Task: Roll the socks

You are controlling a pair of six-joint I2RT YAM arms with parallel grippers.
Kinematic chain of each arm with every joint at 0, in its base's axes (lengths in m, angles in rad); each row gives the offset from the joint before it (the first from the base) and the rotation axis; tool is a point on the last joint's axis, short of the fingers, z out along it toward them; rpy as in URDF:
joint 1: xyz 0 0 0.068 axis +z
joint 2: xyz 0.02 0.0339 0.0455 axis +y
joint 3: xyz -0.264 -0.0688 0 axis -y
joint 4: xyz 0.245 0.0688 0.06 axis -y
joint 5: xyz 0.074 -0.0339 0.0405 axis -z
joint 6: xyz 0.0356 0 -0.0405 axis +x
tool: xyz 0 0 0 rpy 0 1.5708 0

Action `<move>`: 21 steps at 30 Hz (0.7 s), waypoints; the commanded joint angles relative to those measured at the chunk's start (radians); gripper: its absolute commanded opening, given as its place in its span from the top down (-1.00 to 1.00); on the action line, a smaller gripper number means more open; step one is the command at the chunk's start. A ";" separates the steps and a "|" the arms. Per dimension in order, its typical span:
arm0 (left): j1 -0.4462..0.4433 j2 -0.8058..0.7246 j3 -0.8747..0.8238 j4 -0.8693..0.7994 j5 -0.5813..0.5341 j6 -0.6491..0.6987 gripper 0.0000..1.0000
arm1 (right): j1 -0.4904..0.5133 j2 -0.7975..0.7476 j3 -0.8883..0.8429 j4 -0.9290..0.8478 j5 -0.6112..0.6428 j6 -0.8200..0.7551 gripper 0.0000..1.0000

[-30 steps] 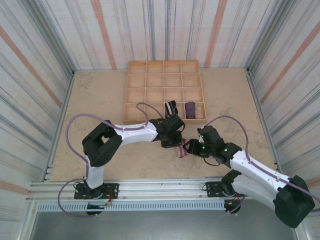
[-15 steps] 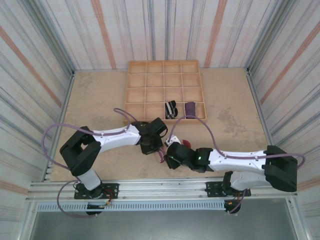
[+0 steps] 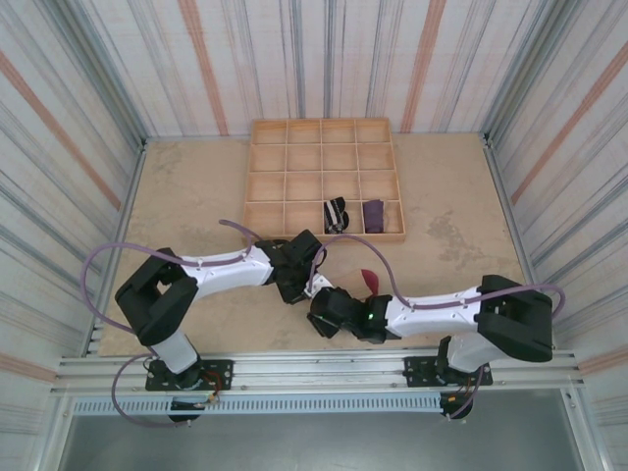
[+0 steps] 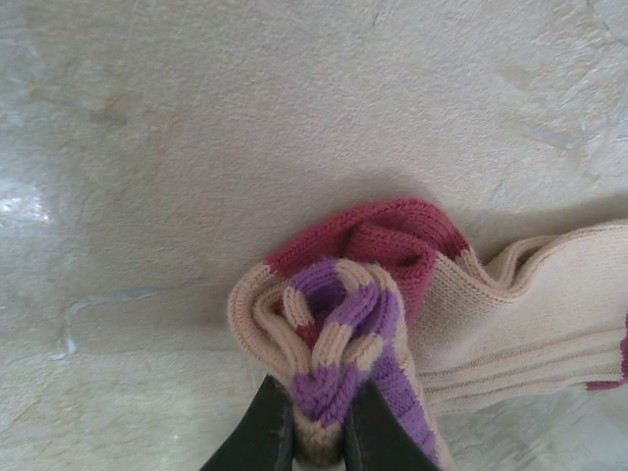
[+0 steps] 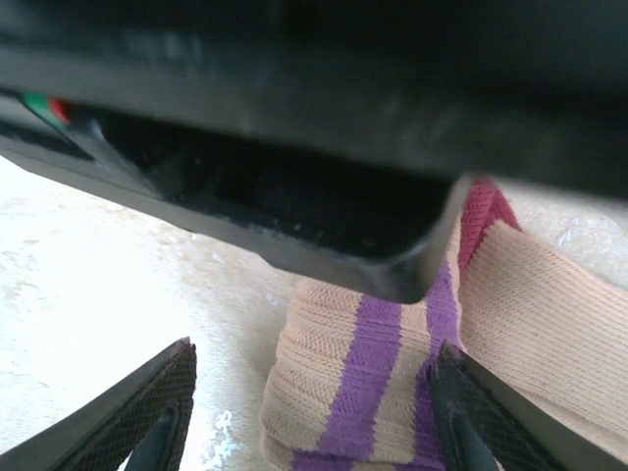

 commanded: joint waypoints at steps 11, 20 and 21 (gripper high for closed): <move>0.025 0.009 -0.039 -0.007 0.043 0.000 1.00 | 0.038 0.105 0.011 -0.049 0.205 0.029 0.09; 0.034 -0.024 -0.046 -0.001 0.035 0.008 0.59 | 0.020 0.065 -0.056 -0.006 0.092 0.124 1.00; 0.036 -0.034 -0.050 0.000 0.035 0.010 0.36 | 0.012 0.046 -0.079 0.015 0.062 0.141 1.00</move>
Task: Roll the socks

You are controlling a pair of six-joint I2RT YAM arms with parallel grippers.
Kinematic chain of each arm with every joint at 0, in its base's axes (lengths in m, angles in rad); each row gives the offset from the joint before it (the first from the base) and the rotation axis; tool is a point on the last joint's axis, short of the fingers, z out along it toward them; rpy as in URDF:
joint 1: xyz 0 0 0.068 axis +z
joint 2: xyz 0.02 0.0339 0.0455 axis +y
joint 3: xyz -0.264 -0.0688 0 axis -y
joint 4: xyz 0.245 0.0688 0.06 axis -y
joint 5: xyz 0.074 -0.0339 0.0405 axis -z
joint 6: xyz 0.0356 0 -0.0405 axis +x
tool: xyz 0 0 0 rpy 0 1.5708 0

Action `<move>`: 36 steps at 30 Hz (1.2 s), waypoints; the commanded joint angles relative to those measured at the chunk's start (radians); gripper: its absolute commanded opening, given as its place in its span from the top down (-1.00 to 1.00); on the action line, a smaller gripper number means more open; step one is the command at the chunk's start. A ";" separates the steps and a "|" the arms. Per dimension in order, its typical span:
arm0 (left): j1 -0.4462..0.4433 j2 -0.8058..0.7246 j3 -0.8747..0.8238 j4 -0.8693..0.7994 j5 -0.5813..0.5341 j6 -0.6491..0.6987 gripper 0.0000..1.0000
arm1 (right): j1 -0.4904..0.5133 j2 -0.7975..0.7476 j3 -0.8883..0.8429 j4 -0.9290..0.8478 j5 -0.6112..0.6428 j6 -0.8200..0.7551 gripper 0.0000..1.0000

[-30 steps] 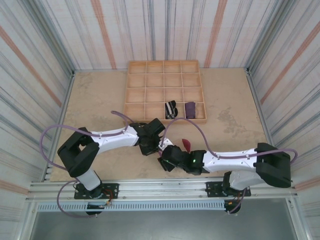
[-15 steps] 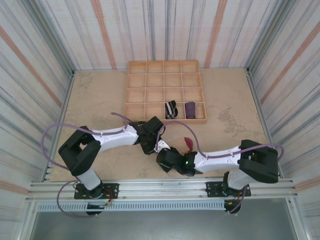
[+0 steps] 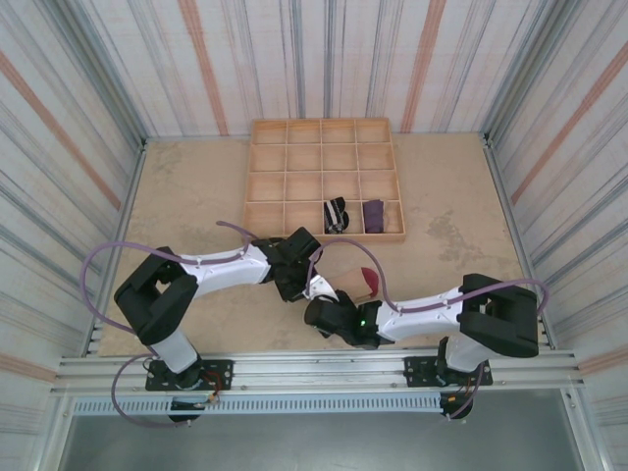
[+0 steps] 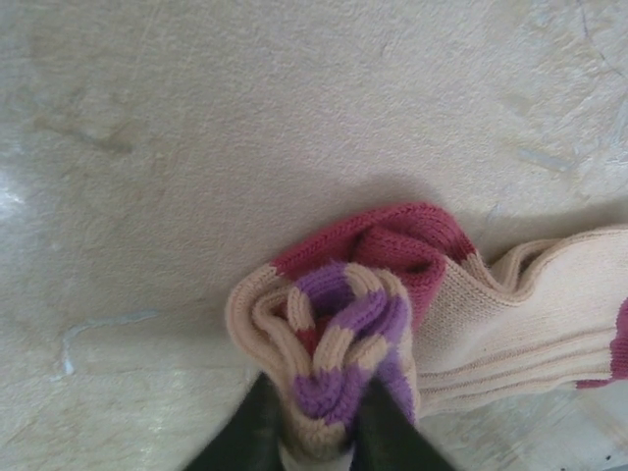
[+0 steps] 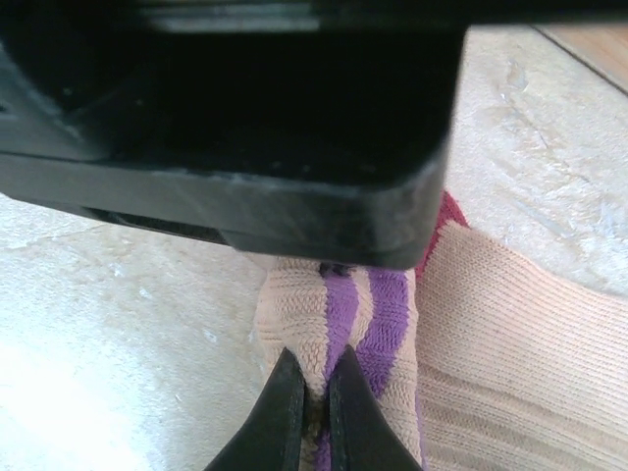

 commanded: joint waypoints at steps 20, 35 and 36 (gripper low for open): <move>0.116 0.068 0.261 -0.172 0.148 0.604 -0.39 | -0.487 -0.272 -0.392 0.252 -0.834 0.411 1.00; 0.014 0.325 0.511 -0.245 0.239 1.021 -0.24 | -0.651 -0.379 -0.502 0.175 -0.953 0.543 1.00; 0.011 0.347 0.525 -0.247 0.257 1.034 -0.23 | -0.654 -0.379 -0.502 0.178 -0.956 0.543 1.00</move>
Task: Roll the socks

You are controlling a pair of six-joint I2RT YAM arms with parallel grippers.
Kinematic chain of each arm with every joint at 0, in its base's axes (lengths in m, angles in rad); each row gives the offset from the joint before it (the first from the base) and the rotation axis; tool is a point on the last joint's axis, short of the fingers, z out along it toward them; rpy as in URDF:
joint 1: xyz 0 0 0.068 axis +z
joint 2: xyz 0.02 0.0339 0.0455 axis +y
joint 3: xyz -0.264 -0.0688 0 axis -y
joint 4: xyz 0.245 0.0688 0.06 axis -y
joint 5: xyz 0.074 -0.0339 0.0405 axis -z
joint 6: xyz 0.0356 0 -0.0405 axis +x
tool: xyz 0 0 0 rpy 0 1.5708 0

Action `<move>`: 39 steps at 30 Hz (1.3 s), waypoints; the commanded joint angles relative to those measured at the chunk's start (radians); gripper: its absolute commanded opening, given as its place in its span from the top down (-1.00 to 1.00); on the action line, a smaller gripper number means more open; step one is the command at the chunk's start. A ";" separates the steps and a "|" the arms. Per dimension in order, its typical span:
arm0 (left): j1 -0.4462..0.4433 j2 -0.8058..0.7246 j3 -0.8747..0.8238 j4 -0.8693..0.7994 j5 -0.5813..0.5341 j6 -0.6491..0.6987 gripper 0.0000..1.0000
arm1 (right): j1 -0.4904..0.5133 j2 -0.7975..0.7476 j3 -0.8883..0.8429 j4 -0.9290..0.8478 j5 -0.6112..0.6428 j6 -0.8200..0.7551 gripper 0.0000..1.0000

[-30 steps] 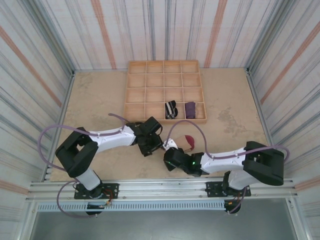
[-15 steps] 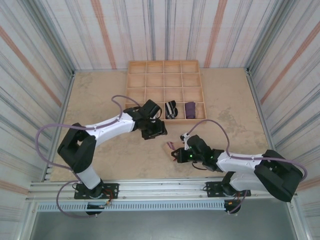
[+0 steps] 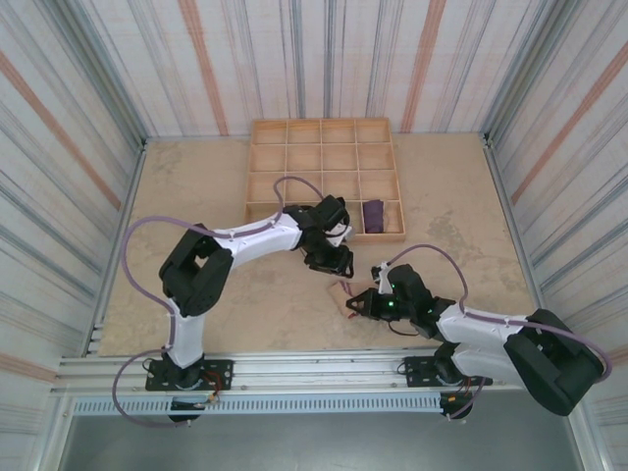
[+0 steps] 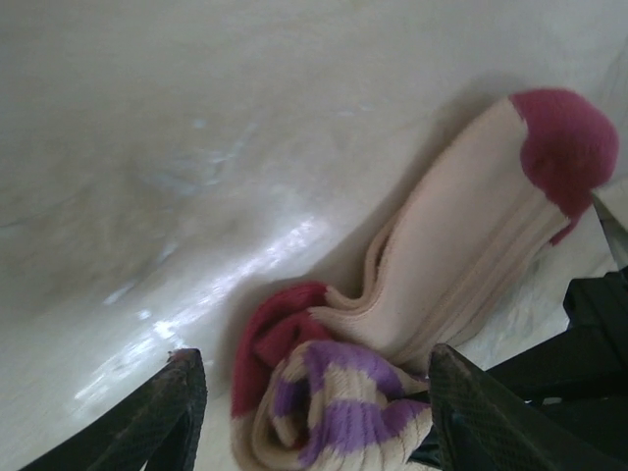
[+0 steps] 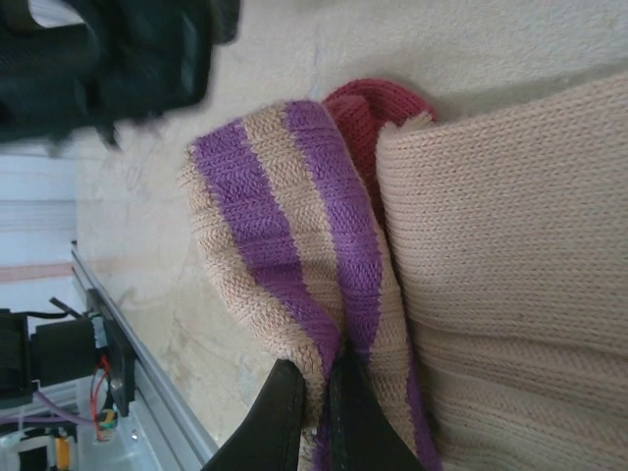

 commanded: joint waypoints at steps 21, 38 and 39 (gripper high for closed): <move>-0.039 0.261 0.247 -0.184 0.246 0.306 0.13 | -0.028 -0.049 -0.052 -0.198 0.006 0.004 1.00; -0.011 0.260 0.263 -0.256 0.015 0.144 1.00 | -0.049 0.001 0.046 -0.232 -0.084 -0.036 1.00; 0.001 0.237 0.230 -0.239 -0.004 0.122 1.00 | -0.054 0.015 0.059 -0.232 -0.102 -0.045 1.00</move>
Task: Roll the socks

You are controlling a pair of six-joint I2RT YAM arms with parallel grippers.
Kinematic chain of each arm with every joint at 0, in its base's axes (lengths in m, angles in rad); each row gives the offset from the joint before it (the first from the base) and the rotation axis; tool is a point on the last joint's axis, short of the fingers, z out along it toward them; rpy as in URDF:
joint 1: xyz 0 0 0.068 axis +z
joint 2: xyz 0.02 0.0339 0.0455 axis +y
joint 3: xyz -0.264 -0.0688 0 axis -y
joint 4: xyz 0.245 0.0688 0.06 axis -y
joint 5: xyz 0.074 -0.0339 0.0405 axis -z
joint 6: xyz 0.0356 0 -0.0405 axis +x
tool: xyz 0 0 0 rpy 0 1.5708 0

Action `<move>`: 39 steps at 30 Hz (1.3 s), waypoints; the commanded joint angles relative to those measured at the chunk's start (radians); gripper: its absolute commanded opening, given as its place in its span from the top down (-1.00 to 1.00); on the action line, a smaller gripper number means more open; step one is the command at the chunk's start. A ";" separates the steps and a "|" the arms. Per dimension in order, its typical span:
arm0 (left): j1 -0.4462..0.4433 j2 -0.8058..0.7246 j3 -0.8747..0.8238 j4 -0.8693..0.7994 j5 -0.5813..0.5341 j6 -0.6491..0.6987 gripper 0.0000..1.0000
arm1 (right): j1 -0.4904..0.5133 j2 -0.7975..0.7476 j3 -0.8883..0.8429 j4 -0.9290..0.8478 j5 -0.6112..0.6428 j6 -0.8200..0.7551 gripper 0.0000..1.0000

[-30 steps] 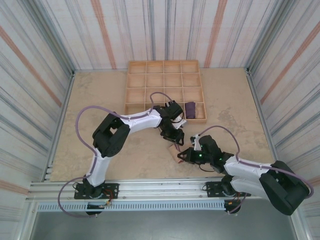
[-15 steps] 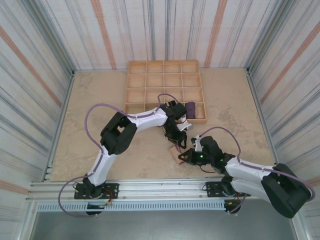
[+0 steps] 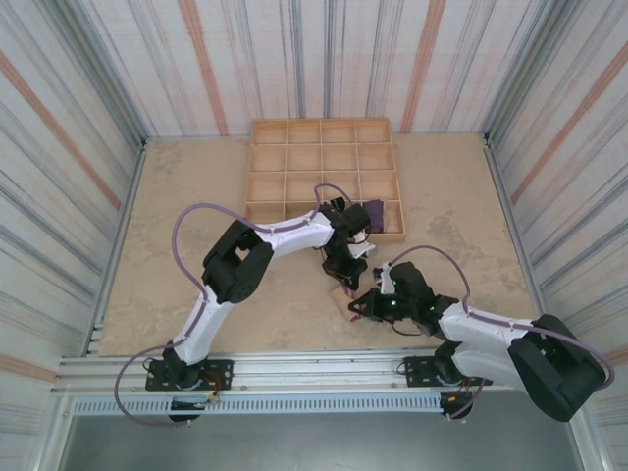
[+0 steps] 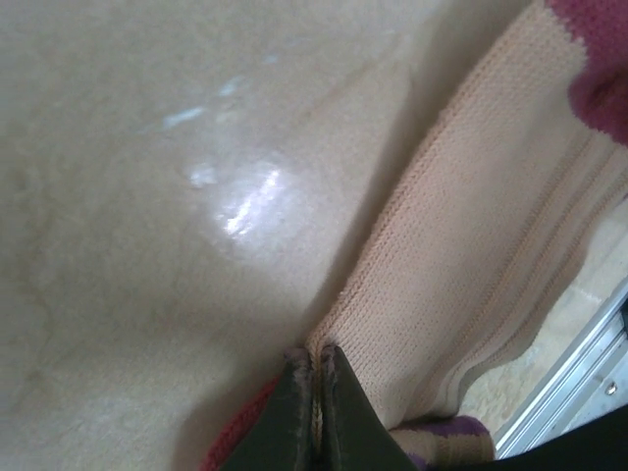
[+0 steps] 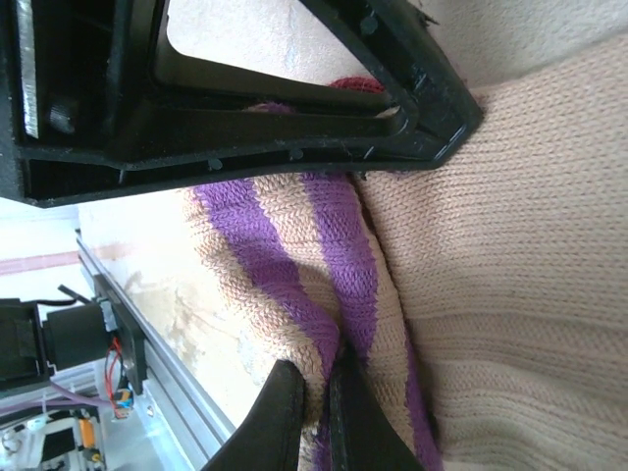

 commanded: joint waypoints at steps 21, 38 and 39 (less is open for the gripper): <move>0.143 -0.319 -0.411 0.142 -0.221 -0.308 0.10 | -0.121 0.431 0.213 -0.032 -0.184 -0.173 1.00; 0.032 -0.761 -0.809 0.439 -0.318 -0.855 -0.51 | -0.147 0.489 0.179 0.040 -0.152 -0.077 1.00; 0.016 -0.769 -0.828 0.466 -0.343 -0.894 -0.51 | -0.147 0.491 0.180 0.040 -0.152 -0.071 1.00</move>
